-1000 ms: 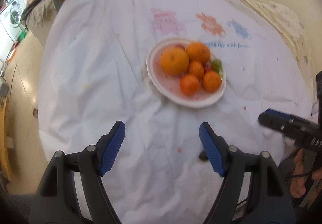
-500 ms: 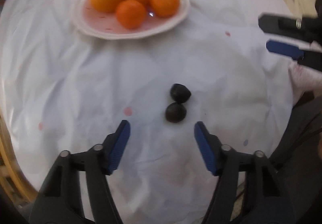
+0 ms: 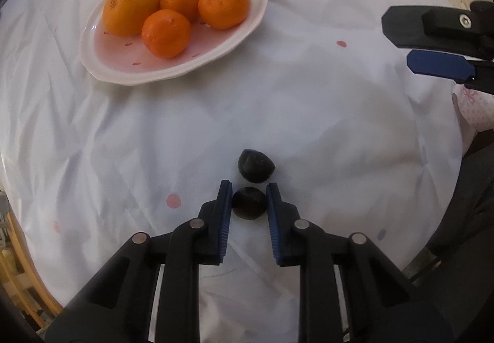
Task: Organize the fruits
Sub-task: 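Grasp a dark plum with the left tool while the right tool grasps the other plum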
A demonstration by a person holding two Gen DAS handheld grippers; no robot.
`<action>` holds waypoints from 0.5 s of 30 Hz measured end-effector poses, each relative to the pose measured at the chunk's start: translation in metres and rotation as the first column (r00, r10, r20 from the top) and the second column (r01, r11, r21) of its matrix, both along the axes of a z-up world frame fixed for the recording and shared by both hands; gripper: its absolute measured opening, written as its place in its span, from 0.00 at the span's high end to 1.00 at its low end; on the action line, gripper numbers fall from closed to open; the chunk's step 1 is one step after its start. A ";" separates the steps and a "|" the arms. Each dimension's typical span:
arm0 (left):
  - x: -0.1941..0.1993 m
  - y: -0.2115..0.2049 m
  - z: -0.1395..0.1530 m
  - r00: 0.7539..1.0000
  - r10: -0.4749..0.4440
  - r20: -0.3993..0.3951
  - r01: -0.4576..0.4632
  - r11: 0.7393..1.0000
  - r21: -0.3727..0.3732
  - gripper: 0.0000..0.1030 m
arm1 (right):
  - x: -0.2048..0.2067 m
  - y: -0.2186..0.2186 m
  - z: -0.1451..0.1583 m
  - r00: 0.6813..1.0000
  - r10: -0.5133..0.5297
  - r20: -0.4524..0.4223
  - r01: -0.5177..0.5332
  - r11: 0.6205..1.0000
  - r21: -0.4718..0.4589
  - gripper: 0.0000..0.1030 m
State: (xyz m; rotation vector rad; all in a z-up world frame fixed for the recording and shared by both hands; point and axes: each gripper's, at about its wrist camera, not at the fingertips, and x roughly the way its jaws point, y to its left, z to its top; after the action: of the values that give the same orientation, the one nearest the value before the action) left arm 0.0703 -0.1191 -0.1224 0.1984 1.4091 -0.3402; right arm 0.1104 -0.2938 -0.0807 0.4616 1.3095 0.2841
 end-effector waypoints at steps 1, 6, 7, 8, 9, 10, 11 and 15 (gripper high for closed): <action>0.000 0.002 0.001 1.000 0.010 -0.007 -0.010 1.000 -0.010 0.82 | 0.000 0.001 0.001 1.000 0.003 0.004 -0.003 1.000 -0.003 0.28; 0.005 0.028 0.016 0.997 0.079 -0.011 -0.079 0.997 -0.021 0.82 | 0.000 0.006 0.001 1.000 0.020 0.013 -0.019 0.999 -0.032 0.28; 0.004 0.036 0.021 0.995 0.101 -0.008 -0.101 0.995 -0.024 0.82 | 0.000 0.008 0.000 1.000 0.024 0.011 -0.024 0.999 -0.039 0.28; 0.004 0.043 0.026 0.993 0.120 -0.007 -0.120 0.992 -0.027 0.82 | 0.000 0.010 -0.001 1.000 0.029 0.009 -0.028 0.999 -0.043 0.28; 0.004 0.055 0.032 0.988 0.152 -0.001 -0.152 0.988 -0.030 0.82 | 0.000 0.014 -0.003 0.999 0.041 0.004 -0.040 0.998 -0.049 0.28; 0.004 0.064 0.036 0.986 0.168 0.003 -0.167 0.985 -0.031 0.82 | -0.001 0.018 -0.004 0.999 0.055 0.000 -0.055 0.997 -0.055 0.28; 0.003 0.073 0.041 0.982 0.186 0.014 -0.185 0.982 -0.030 0.82 | -0.001 0.022 -0.005 0.998 0.066 -0.002 -0.066 0.996 -0.059 0.28; -0.003 0.100 0.056 0.965 0.254 0.058 -0.252 0.967 -0.037 0.82 | -0.003 0.047 -0.013 0.989 0.148 -0.019 -0.149 0.988 -0.048 0.28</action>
State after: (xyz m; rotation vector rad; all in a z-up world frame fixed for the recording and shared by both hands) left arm 0.0674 -0.0188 -0.0660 0.0033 1.3485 -0.1415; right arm 0.1075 -0.2472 -0.0938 0.3252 1.3657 0.3720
